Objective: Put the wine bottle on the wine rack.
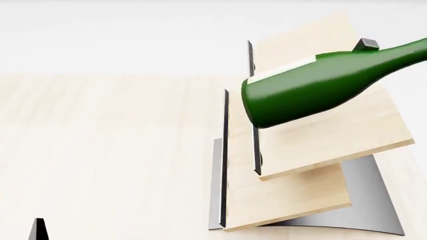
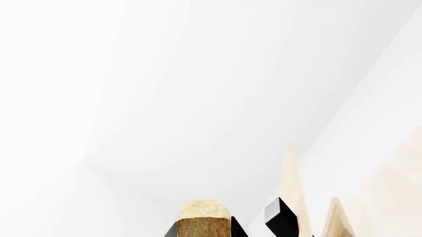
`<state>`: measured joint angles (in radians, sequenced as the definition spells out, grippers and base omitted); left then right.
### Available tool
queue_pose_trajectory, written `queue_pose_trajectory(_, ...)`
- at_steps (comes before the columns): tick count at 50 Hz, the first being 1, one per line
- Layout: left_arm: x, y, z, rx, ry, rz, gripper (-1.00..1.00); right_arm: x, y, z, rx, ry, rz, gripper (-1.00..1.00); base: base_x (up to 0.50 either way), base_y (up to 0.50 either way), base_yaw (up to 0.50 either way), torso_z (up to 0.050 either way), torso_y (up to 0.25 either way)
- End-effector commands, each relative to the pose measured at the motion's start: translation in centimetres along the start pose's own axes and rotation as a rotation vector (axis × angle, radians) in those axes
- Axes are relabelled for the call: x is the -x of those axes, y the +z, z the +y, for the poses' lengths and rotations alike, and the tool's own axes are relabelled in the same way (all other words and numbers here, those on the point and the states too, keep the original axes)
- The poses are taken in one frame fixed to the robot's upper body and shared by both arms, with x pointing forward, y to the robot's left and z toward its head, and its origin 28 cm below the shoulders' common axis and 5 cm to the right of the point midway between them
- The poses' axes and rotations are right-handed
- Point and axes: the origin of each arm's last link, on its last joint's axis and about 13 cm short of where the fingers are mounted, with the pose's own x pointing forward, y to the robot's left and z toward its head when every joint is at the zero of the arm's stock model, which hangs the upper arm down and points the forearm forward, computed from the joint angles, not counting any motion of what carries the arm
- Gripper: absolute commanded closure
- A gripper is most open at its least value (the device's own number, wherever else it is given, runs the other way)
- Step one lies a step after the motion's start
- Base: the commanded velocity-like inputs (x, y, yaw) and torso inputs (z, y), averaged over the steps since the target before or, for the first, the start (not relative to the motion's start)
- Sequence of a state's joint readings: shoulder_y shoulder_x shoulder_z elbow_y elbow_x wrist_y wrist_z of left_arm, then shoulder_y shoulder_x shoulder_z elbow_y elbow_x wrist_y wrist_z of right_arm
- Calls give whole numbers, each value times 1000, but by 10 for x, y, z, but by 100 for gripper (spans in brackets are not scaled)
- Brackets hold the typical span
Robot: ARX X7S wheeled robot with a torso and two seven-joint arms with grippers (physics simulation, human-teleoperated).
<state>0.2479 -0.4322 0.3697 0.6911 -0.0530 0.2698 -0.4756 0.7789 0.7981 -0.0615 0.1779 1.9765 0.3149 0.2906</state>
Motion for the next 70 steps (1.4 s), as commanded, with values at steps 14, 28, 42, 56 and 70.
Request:
queue_pose_trajectory(14,1,-1,0,0,-3,2,-100,0,-3,-12,3,8,-20,100,0,0,0,0,1)
queue_pose_trajectory(28,1,-1,-1,0,-4,2,-100,-2,-7,-23,7,-10,-15,100,0,0,0,0,1)
queue_pose_trajectory(42,1,-1,-1,0,-3,3,-100,-9,-4,-44,12,-25,-13,100,0,0,0,0,0)
queue_pose_trajectory(56,0,-1,-1,1,-4,3,-100,-8,-7,-45,9,-33,-11,100,0,0,0,0,0)
queue_pose_trajectory(70,1,0,-1,2,-5,1,-100,-7,-8,-42,13,-25,-10,-100,0,0,-1,0,0)
